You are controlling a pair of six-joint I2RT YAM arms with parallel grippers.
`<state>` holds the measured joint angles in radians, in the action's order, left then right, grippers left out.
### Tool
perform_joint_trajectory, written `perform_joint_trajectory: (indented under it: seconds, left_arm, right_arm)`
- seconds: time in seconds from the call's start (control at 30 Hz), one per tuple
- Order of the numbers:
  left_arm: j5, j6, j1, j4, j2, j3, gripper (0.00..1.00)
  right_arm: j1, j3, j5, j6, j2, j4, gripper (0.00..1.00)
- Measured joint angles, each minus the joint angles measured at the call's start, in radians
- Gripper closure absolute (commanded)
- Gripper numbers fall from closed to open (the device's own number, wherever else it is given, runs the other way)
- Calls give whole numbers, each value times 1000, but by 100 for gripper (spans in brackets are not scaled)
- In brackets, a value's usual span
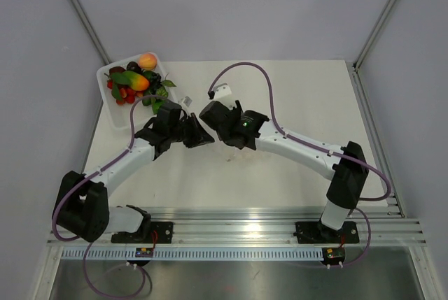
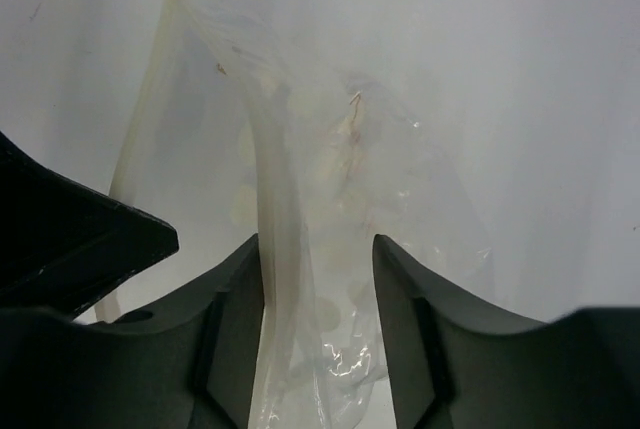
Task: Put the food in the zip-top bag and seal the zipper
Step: Open the zipper of the food storage bag at the center of the board.
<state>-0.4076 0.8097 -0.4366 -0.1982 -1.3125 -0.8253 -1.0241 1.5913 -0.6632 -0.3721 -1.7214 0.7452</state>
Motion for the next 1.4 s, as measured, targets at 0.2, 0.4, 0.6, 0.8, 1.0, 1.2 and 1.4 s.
perform_joint_trajectory:
  seconds: [0.2, 0.4, 0.6, 0.8, 1.0, 1.2, 1.4]
  left_arm:
    - [15, 1, -4, -2, 7, 0, 100]
    - [28, 4, -6, -11, 18, 0, 100]
    - [31, 4, -10, -10, 18, 0, 100]
    - [31, 4, -11, -10, 18, 0, 100]
    - [32, 4, -11, -10, 13, 0, 100]
    - [39, 3, -11, -10, 7, 0, 100]
    - [62, -31, -10, -41, -8, -31, 100]
  right_arm:
    - [-11, 97, -48, 0, -82, 109, 34]
    - [-61, 212, -115, 5, -152, 193, 32]
    - [-76, 283, -207, 8, -220, 260, 37]
    - [-77, 303, -261, 5, -265, 323, 49]
    - [-78, 305, -261, -11, -263, 338, 64]
    - [-78, 262, -234, -30, -223, 325, 87]
    - [-77, 195, -209, -51, -167, 301, 100]
